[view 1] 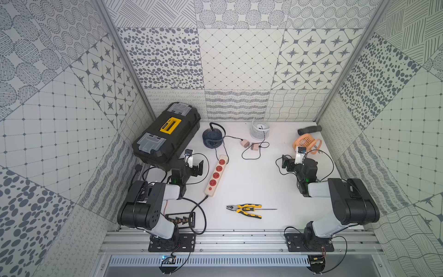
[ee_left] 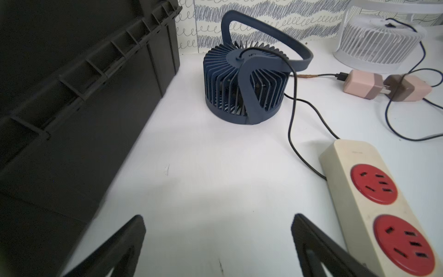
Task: Plug the desk fan into the power strip
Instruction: Pick up the plug from the center of the board.
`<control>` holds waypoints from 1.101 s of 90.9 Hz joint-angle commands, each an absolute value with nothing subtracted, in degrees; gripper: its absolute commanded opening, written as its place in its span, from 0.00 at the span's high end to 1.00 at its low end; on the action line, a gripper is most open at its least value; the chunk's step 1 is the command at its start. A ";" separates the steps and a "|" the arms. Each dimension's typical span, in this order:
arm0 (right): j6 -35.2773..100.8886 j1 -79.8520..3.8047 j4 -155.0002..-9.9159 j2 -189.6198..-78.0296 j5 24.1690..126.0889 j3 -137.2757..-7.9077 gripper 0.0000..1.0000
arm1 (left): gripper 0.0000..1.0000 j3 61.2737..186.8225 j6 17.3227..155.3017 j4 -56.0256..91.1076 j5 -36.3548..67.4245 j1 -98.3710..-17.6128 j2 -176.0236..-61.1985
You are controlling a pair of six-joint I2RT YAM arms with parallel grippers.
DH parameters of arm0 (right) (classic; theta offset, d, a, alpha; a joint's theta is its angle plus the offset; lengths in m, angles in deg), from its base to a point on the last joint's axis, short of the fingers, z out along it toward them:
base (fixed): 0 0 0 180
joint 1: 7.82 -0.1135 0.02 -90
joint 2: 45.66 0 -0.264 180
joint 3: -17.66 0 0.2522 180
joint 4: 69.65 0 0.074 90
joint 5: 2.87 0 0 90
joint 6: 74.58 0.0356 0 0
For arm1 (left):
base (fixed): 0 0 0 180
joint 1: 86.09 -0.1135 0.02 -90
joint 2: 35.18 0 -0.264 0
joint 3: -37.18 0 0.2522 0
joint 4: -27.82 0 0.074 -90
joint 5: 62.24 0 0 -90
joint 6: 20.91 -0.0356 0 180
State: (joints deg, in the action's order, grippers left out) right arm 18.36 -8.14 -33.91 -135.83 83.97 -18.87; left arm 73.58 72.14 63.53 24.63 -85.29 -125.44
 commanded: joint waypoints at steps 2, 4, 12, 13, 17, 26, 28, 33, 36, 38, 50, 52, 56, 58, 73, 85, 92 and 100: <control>17.71 -8.35 -32.08 -135.57 84.06 -18.92 0.03 | 0.02 74.19 71.47 63.89 24.41 -85.72 -125.65; 17.77 -8.35 -32.08 -135.57 84.05 -18.97 0.03 | 0.02 74.16 71.51 63.89 24.35 -85.73 -125.67; 17.78 -8.35 -32.08 -135.57 84.05 -18.95 0.03 | 0.02 74.23 71.47 63.89 24.34 -85.74 -125.64; 17.74 -8.35 -32.08 -135.57 84.05 -18.95 0.03 | 0.02 74.19 71.47 63.89 24.34 -85.74 -125.63; 17.73 -8.35 -32.08 -135.57 84.05 -18.97 0.03 | 0.02 74.17 71.53 63.89 24.36 -85.74 -125.62; 17.77 -8.35 -32.08 -135.57 84.05 -18.93 0.03 | 0.02 74.27 71.60 63.80 24.17 -85.74 -125.63; 17.74 -8.35 -32.08 -135.57 84.05 -18.95 0.03 | 0.02 74.31 71.56 63.81 24.16 -85.74 -125.69; 17.75 -8.37 -32.08 -135.57 84.05 -18.95 0.03 | 0.02 74.28 71.59 63.76 24.18 -85.74 -125.63; 17.73 -8.35 -32.08 -135.57 84.05 -18.95 0.03 | 0.02 74.30 71.57 63.78 24.16 -85.74 -125.62; 17.71 -8.35 -32.08 -135.57 84.07 -18.93 0.03 | 0.02 74.27 71.56 63.78 24.20 -85.74 -125.67; 18.41 -8.35 -31.37 -135.25 85.41 -18.35 0.03 | 0.02 74.08 70.74 63.72 23.03 -85.74 -125.11; 18.56 -8.39 -31.00 -134.90 85.69 -18.01 0.03 | 0.02 73.87 70.38 63.54 22.36 -85.74 -124.53; 18.44 -8.35 -30.47 -133.25 85.66 -17.13 0.03 | 0.02 73.13 70.15 63.06 21.66 -85.66 -122.37; 18.35 -8.35 -30.54 -132.11 85.64 -16.70 0.03 | 0.02 72.68 70.23 62.37 21.51 -85.65 -120.99; 19.82 -8.36 -38.49 -118.58 87.24 -14.82 0.03 | 0.02 71.14 71.08 51.77 20.46 -84.91 -106.93; 26.23 -8.26 -51.33 -107.84 87.10 -16.04 0.03 | 0.02 72.13 72.24 41.21 20.21 -82.18 -95.08; 28.40 -8.26 -64.61 -103.12 82.37 -20.40 0.03 | 0.02 72.60 73.77 36.79 22.39 -78.29 -90.35; 31.47 -8.46 -79.49 -101.13 78.03 -26.31 0.03 | 0.02 74.00 77.67 31.50 22.39 -74.74 -86.47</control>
State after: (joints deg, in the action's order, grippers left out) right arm 25.79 -8.12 -59.36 -103.59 83.55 -19.70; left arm 72.05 72.51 47.55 22.73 -79.70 -94.53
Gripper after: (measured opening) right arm 0.967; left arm 0.982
